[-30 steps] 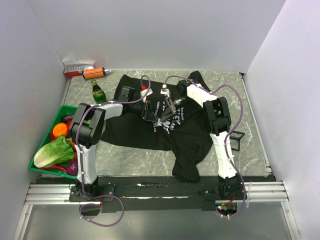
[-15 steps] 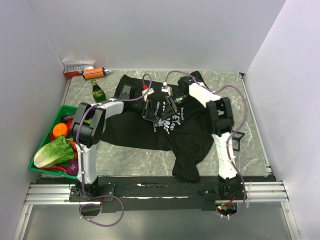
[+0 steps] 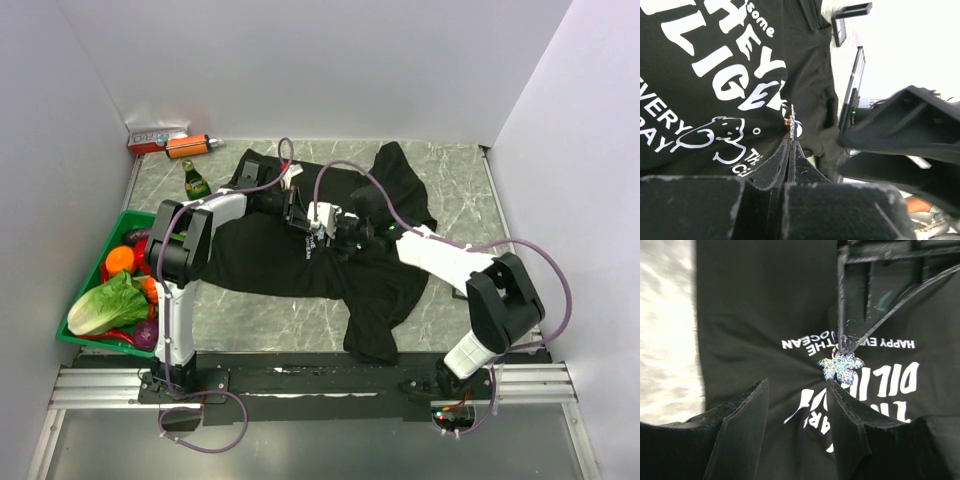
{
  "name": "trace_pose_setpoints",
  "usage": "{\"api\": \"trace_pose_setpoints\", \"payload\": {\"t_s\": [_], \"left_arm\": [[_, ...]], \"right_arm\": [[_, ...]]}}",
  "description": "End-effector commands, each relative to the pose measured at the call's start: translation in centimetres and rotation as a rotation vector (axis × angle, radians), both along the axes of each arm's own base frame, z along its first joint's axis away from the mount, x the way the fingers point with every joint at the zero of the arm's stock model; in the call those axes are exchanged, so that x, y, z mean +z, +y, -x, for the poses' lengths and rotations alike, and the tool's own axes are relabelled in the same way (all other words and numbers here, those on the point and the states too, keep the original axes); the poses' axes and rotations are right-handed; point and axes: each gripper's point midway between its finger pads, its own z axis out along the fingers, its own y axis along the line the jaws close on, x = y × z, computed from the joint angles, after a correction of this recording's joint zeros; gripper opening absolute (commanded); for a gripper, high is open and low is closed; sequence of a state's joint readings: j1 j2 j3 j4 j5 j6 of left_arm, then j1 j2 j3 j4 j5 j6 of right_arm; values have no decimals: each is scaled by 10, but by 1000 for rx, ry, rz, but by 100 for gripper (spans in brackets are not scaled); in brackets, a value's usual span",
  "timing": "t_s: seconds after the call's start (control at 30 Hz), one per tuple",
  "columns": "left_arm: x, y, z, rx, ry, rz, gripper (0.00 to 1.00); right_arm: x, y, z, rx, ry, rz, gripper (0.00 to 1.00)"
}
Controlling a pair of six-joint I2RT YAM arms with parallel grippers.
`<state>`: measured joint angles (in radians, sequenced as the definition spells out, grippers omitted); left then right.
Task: Remove the brooch from the garment
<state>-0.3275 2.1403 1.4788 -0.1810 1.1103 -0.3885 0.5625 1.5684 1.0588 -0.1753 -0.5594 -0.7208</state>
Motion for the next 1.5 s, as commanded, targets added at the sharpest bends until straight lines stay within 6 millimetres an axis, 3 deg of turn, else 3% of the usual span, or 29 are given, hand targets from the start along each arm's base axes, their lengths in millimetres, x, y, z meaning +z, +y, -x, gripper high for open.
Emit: {"api": "trace_pose_setpoints", "payload": {"t_s": [0.0, 0.37, 0.63, 0.83, 1.07, 1.2, 1.27, 1.33, 1.47], "left_arm": [[28, 1, -5, 20, 34, 74, 1], [36, 1, 2, 24, 128, 134, 1], [37, 2, 2, 26, 139, 141, 1], [38, 2, 2, 29, 134, 141, 1], [32, 8, -2, 66, 144, 118, 1], [31, 13, -5, 87, 147, 113, 21], [29, 16, -7, 100, 143, 106, 39], [33, 18, -8, 109, 124, 102, 44], [34, 25, -6, 117, 46, 59, 52]], "right_arm": [[11, 7, -47, -80, -276, 25, 57], [-2, 16, -71, -139, -320, 77, 56], [-4, 24, -64, -95, -308, 81, 54], [-5, 28, -66, -123, -241, 73, 33], [2, 32, -64, -189, -90, 21, 21], [3, 31, -59, -190, 20, -5, 15], [1, 27, -56, -193, 130, -32, 11], [-5, 15, -56, -206, 267, -47, 11], [-6, 11, -41, -162, 597, -153, 11]]}}
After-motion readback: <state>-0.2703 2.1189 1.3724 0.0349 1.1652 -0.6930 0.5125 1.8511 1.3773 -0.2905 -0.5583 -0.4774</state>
